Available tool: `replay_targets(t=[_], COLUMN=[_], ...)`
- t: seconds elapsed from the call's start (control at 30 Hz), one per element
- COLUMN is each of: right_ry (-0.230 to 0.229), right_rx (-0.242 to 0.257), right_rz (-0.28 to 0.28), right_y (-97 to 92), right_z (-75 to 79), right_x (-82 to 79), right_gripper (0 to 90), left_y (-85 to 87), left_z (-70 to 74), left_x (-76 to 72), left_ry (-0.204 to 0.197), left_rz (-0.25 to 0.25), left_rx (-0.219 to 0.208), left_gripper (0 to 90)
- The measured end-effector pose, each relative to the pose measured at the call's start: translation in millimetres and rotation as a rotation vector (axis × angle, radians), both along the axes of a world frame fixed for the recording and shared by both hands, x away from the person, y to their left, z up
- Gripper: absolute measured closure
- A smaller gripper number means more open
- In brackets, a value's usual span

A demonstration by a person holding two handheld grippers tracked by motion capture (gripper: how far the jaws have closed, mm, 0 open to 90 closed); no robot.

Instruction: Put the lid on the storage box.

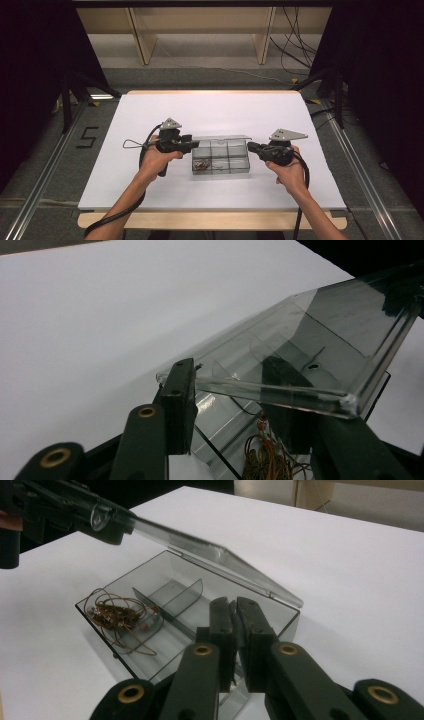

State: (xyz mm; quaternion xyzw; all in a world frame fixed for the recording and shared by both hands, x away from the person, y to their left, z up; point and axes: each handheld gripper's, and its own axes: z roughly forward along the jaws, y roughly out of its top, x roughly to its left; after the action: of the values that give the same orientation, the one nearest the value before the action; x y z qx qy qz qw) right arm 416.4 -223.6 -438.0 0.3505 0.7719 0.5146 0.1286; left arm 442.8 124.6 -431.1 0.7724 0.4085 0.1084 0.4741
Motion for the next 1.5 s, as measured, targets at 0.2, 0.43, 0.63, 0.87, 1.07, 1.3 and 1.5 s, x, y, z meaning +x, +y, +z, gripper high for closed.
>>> replay_targets(t=[0.2,0.43,0.63,0.87,1.07,1.3,1.5], right_ry=[-0.006,0.013,0.024,0.029,0.027,0.041,0.065], right_rx=[-0.02,-0.003,-0.001,-0.004,-0.014,-0.019,-0.018], right_rz=[0.004,0.005,0.016,0.028,0.034,0.04,0.039], right_y=[-0.4,1.5,3.3,3.8,2.9,1.6,1.7], right_z=[1.3,-1.2,-3.5,-7.1,-9.7,-12.0,-10.6], right_x=[0.4,-1.0,-3.1,-6.5,-8.6,-12.2,-16.2], right_gripper=[86.7,86.7,86.6,86.2,85.7,85.2,85.1], left_y=[0.4,1.0,0.8,6.4,16.2,22.4,25.2], left_z=[-3.8,-10.0,-10.9,-9.8,-14.5,-25.3,-27.0], left_x=[-2.9,-4.8,-10.6,-28.0,-47.0,-66.5,-74.6], left_ry=[0.002,0.003,0.012,0.02,0.05,0.069,0.061], left_rz=[-0.007,-0.009,-0.017,-0.005,-0.02,-0.004,-0.02], left_rx=[0.002,-0.002,0.003,0.02,0.038,0.025,0.06], left_gripper=[55.5,54.3,49.0,38.4,30.9,28.1,27.9])
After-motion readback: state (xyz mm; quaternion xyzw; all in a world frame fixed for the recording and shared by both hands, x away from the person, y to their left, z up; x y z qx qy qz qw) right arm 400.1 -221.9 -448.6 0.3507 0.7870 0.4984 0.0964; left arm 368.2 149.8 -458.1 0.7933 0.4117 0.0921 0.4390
